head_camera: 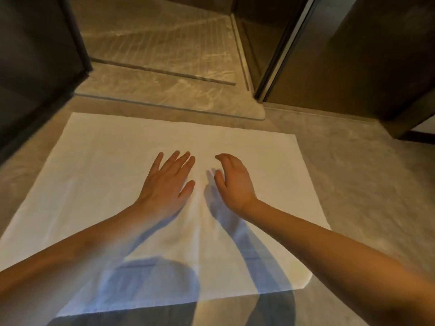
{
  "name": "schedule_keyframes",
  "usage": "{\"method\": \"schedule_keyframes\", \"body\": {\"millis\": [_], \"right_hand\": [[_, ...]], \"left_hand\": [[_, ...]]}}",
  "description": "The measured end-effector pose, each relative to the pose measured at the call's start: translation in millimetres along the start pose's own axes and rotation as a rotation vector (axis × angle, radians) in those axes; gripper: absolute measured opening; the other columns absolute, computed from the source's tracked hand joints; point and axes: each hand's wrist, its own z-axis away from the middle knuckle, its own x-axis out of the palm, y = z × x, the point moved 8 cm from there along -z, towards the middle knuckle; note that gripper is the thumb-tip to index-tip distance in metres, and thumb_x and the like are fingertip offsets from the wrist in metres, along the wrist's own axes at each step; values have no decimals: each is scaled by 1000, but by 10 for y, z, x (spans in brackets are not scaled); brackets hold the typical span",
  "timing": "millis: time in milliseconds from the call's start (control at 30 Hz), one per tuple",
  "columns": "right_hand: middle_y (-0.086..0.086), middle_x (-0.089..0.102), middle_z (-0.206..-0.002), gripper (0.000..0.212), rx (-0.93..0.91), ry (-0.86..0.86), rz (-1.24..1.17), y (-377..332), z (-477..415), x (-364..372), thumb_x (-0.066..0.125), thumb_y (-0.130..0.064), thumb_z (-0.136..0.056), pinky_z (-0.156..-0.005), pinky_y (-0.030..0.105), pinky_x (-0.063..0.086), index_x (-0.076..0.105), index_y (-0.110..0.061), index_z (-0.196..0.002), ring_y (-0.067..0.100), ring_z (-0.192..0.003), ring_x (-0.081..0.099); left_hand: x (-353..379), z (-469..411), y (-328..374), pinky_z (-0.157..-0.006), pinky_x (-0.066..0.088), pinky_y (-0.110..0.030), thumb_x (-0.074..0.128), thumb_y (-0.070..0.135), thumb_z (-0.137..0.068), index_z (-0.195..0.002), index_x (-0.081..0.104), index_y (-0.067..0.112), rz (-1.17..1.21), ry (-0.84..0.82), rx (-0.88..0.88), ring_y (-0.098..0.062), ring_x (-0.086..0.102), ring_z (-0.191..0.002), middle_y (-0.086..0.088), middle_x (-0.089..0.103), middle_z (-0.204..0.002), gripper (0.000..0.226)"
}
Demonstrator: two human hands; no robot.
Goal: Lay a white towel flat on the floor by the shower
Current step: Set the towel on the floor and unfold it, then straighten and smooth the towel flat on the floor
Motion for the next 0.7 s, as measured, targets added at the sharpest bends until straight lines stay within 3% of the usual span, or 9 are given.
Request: {"method": "schedule_keyframes", "body": {"millis": [67,233,333,567,700], "right_hand": [[14,54,-135,37,115,51,27,374,148,-154,45,-15,-98,-106,33,35,52,-4,-132,29,-123,49],[11,50,-139,37,297,153,-14,987,623,-287,44,-17,-100,-110,35,34,49,-6,-135,26,-129,44],[11,49,-139,38,409,216,-11,1325,941,-431,44,-15,-100,-110,34,34,48,-6,-136,25,-130,43],[11,34,-150,47,720,202,74,2106,1657,-671,41,-18,-100,-111,37,33,36,-13,-146,27,-136,35],[12,40,-148,51,755,161,119,2332,1840,-681,38,-23,-101,-112,39,31,28,-13,-151,29,-135,34]], "left_hand": [[-50,-149,365,-120,4,-44,31,40,-100,-152,26,18,37,37,105,-21,16,-148,-1,25,-159,57],[149,-334,1039,-119,11,-48,23,44,-96,-150,31,14,87,-4,267,-25,21,-146,-5,28,-157,62],[422,-360,1354,-120,4,-45,24,44,-99,-153,24,17,86,-56,339,-22,12,-148,-3,21,-160,60],[1013,-318,1875,-119,-9,-37,21,48,-101,-155,9,22,119,-180,467,-17,-4,-149,2,4,-162,61],[1215,-257,2071,-120,-6,-39,4,54,-95,-155,2,23,84,-227,552,-18,-9,-148,3,-4,-162,67]]}}
